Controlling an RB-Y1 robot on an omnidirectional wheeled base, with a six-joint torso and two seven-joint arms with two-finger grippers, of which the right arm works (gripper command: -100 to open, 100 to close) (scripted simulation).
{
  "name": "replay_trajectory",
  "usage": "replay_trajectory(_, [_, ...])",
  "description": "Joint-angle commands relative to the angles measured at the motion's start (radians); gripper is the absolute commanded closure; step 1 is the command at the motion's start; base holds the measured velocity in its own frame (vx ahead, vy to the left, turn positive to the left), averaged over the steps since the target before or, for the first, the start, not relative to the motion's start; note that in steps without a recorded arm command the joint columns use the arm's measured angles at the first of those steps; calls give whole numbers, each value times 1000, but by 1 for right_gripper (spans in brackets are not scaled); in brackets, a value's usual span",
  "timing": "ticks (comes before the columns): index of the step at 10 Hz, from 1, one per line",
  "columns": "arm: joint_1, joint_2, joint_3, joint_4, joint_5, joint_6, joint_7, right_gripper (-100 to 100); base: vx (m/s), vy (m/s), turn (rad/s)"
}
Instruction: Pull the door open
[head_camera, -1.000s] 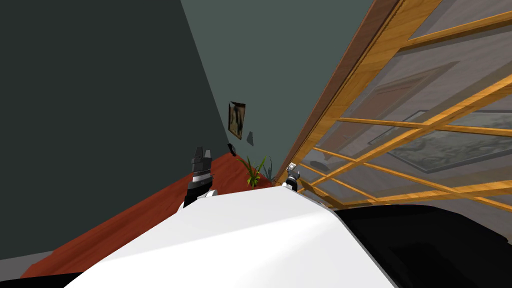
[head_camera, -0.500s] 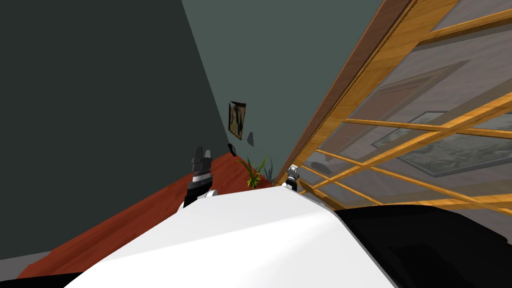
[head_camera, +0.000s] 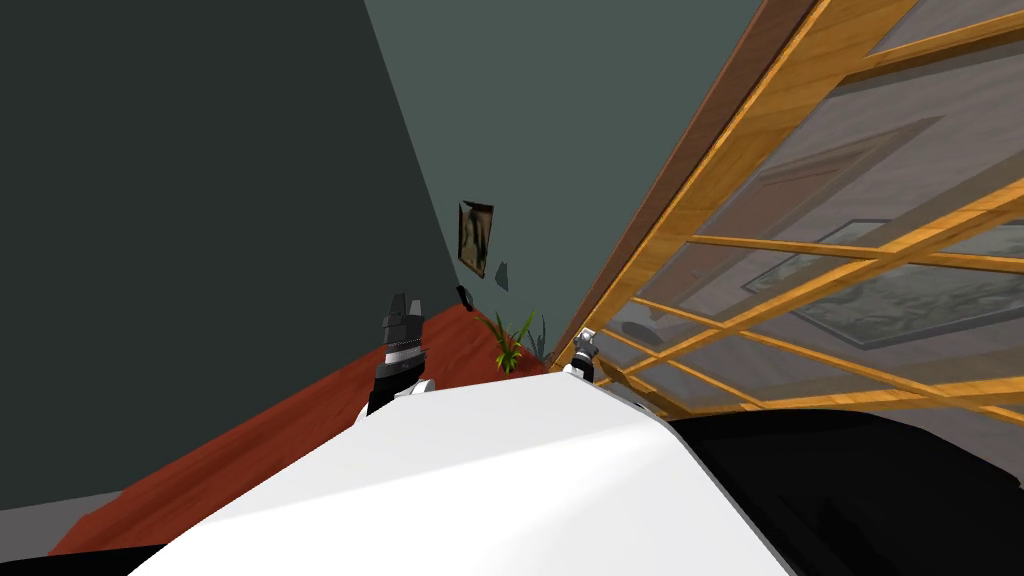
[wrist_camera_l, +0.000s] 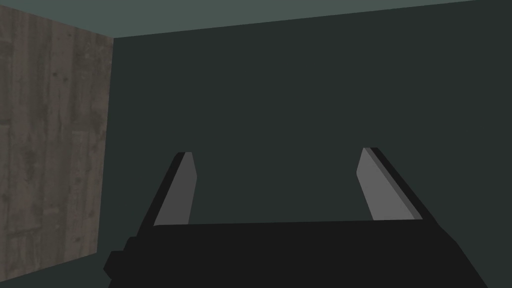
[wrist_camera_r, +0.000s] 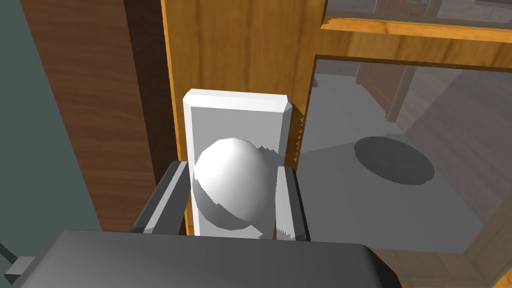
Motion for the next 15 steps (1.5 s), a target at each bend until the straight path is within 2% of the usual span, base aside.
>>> replay_trajectory(1, [8,1,1,4,-1,3,-1,100,-149,104,-10])
replay_trajectory(7, [11,-8,12,3,3,5,-13,100,-152,122,-25])
replay_trajectory(10, [16,-20,27,3,10,7,-31,100,-167,100,-20])
replay_trajectory(13, [31,-49,67,-1,33,13,-82,100,-167,58,15])
replay_trajectory(15, [44,-68,95,-5,52,17,-122,100,-7,-49,57])
